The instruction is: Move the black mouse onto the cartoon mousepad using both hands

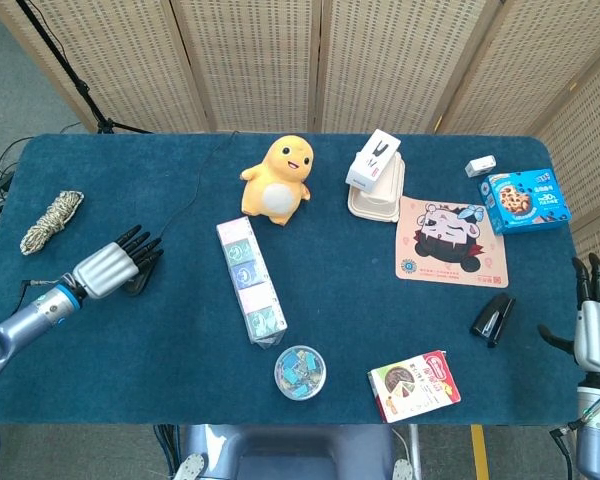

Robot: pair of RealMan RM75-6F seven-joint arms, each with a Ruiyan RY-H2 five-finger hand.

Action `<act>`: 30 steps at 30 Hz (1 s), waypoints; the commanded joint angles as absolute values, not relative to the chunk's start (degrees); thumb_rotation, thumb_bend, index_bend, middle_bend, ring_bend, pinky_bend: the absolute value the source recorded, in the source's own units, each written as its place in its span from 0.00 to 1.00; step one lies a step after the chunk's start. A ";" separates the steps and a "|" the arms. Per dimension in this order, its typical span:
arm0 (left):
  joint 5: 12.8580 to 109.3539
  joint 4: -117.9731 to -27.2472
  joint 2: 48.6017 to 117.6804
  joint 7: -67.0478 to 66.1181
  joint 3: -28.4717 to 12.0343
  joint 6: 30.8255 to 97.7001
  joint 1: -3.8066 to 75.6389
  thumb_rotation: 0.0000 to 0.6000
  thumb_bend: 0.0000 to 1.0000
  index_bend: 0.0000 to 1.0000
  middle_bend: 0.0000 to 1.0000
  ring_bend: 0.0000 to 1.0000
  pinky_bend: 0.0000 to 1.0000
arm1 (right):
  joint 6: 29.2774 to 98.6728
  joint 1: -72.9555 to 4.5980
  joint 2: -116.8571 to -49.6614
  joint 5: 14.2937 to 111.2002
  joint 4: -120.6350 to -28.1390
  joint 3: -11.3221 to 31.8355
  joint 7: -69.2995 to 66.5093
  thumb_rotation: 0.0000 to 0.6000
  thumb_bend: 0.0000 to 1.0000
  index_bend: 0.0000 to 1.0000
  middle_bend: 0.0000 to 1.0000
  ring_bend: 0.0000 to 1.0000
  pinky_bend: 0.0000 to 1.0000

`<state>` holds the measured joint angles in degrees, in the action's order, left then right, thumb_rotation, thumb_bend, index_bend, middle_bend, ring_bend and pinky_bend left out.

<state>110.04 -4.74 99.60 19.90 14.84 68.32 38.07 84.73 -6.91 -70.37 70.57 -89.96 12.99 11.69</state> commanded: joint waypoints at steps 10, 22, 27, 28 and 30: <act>110.02 -4.61 101.15 18.09 16.67 67.08 39.12 1.00 0.07 0.00 0.00 0.00 0.01 | 84.99 -6.63 -69.79 70.41 -90.11 13.15 10.69 1.00 0.00 0.00 0.00 0.00 0.00; 109.25 -4.65 101.70 18.06 17.26 68.22 38.93 1.00 0.25 0.35 0.16 0.19 0.30 | 84.69 -6.63 -69.51 70.48 -90.19 12.94 10.09 1.00 0.00 0.00 0.00 0.00 0.00; 108.90 -4.62 101.91 18.27 17.38 67.90 38.66 1.00 0.27 0.47 0.27 0.30 0.40 | 84.47 -6.65 -69.46 70.42 -90.16 12.83 9.92 1.00 0.00 0.00 0.00 0.00 0.00; 108.78 -4.64 101.93 18.40 17.37 67.87 38.60 1.00 0.27 0.48 0.29 0.32 0.41 | 84.39 -6.66 -69.43 70.40 -90.18 12.81 9.84 1.00 0.00 0.00 0.00 0.00 0.00; 108.58 -4.65 101.94 18.60 17.31 68.07 38.53 1.00 0.27 0.50 0.32 0.35 0.44 | 84.32 -6.65 -69.38 70.39 -90.18 12.77 9.75 1.00 0.00 0.00 0.00 0.00 0.00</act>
